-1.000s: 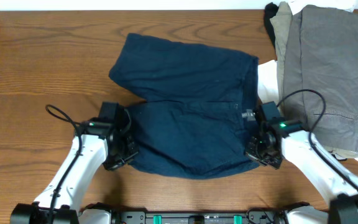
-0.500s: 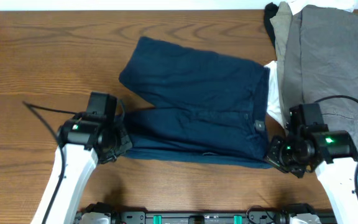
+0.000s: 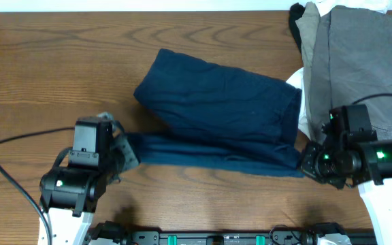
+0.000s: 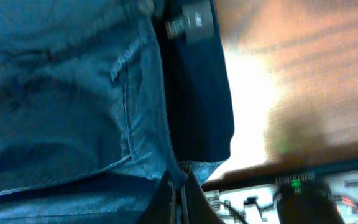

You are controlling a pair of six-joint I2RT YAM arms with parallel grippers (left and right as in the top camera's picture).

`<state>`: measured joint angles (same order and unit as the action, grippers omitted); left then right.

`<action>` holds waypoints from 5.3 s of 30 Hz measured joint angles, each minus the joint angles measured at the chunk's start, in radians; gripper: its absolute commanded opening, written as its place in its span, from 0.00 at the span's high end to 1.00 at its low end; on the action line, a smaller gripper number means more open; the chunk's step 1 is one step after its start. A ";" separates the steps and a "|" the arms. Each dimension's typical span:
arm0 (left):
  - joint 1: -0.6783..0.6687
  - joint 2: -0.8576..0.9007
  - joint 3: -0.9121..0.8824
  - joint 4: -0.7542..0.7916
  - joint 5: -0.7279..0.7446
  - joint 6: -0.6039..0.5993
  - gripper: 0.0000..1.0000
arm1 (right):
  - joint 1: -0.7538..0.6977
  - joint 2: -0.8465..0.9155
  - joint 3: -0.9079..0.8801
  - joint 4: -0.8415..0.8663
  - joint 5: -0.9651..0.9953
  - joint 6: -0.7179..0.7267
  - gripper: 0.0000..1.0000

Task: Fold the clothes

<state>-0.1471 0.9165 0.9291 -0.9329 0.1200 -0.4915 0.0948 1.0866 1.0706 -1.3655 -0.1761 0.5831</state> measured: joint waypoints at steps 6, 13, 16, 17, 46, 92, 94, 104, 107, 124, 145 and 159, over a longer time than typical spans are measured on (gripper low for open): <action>-0.005 0.163 0.003 0.294 -0.001 0.045 0.94 | 0.000 0.116 0.000 0.166 0.054 -0.003 0.99; -0.010 0.388 0.003 0.654 -0.015 0.086 0.94 | -0.006 0.251 0.000 0.445 0.125 -0.004 0.99; -0.011 0.470 0.003 0.792 -0.017 0.099 0.94 | -0.013 0.299 0.001 0.543 0.142 -0.012 0.99; -0.012 0.494 0.003 0.834 -0.018 0.101 0.94 | -0.014 0.318 0.001 0.576 0.148 -0.016 0.99; -0.083 0.954 0.003 1.571 -0.104 0.200 0.25 | -0.039 0.729 0.001 1.205 0.309 -0.063 0.58; -0.077 0.812 0.009 1.192 -0.010 0.340 0.02 | 0.073 0.859 0.021 1.501 0.147 -0.148 0.29; -0.078 0.812 0.009 1.192 -0.010 0.340 0.02 | 0.063 0.859 0.023 1.550 0.150 -0.148 0.28; -0.091 0.812 0.009 1.191 -0.010 0.340 0.02 | 0.049 0.859 0.093 1.458 0.099 -0.156 0.27; -0.090 0.812 0.009 1.185 -0.010 0.340 0.02 | 0.050 0.859 0.115 1.374 0.065 -0.164 0.24; -0.081 0.812 0.009 1.149 -0.010 0.341 0.02 | 0.051 0.661 0.248 0.772 -0.010 -0.242 0.03; 0.034 0.625 0.129 0.662 -0.119 0.343 0.02 | 0.115 0.674 0.251 0.763 0.151 -0.262 0.01; -0.016 0.677 0.129 0.732 -0.124 0.343 0.02 | 0.125 0.674 0.251 0.740 0.146 -0.251 0.01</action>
<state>-0.1631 1.5936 1.0580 -0.2005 -0.0036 -0.1490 0.2199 1.7607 1.3220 -0.6250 -0.0296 0.3325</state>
